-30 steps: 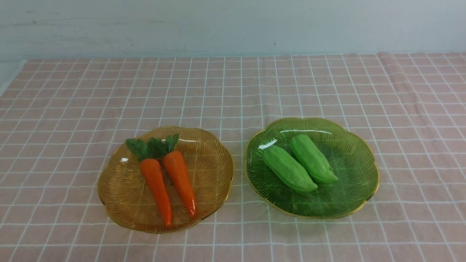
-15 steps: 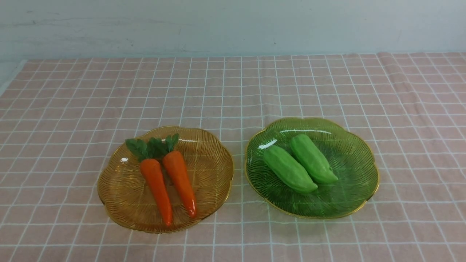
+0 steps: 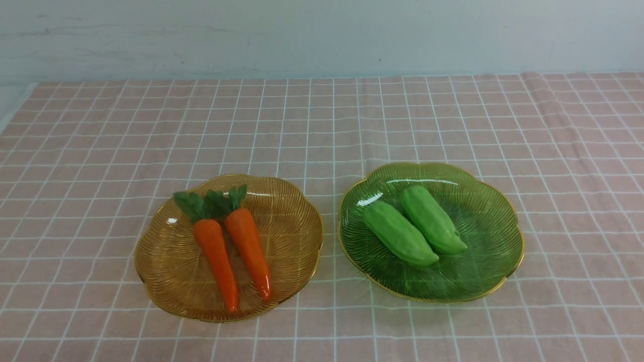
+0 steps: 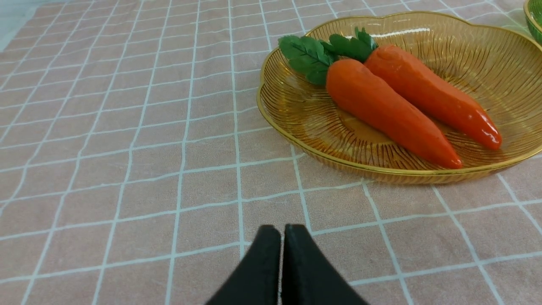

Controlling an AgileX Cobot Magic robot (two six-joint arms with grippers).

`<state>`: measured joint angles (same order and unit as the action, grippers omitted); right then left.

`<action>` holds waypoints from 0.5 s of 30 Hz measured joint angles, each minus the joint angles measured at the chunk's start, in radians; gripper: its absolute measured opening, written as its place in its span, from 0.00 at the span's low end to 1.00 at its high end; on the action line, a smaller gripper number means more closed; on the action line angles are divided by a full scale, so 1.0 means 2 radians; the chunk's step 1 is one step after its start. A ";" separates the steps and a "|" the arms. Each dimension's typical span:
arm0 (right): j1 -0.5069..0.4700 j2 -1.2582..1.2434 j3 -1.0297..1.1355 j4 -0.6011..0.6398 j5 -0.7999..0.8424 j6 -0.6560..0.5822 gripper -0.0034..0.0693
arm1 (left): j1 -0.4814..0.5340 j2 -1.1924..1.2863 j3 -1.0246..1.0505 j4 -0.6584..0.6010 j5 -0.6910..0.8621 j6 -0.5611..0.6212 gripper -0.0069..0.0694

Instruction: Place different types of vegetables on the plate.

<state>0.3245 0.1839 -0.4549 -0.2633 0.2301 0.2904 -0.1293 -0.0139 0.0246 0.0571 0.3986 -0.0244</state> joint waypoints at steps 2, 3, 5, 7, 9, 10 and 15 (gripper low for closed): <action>0.000 0.000 0.000 0.031 -0.002 -0.030 0.03 | 0.000 0.000 0.000 0.000 0.000 0.000 0.09; 0.000 0.001 0.000 0.047 -0.004 -0.046 0.03 | 0.000 0.000 0.000 0.000 0.000 0.000 0.09; 0.000 0.002 0.000 0.078 -0.004 -0.077 0.03 | 0.000 0.000 0.000 0.000 0.000 0.000 0.09; 0.000 0.003 0.000 0.095 -0.004 -0.099 0.03 | 0.000 0.000 0.000 0.000 0.000 0.000 0.09; 0.000 0.003 0.000 0.100 -0.004 -0.105 0.03 | 0.000 0.000 0.000 0.000 0.000 0.000 0.09; 0.000 0.003 0.000 0.101 -0.004 -0.106 0.03 | 0.000 0.000 0.000 0.000 0.000 0.000 0.09; -0.006 -0.010 0.009 0.101 0.002 -0.111 0.03 | 0.000 0.000 0.000 0.000 0.000 0.000 0.09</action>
<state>0.3115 0.1635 -0.4377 -0.0617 0.2342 0.0687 -0.1293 -0.0139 0.0246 0.0571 0.3983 -0.0244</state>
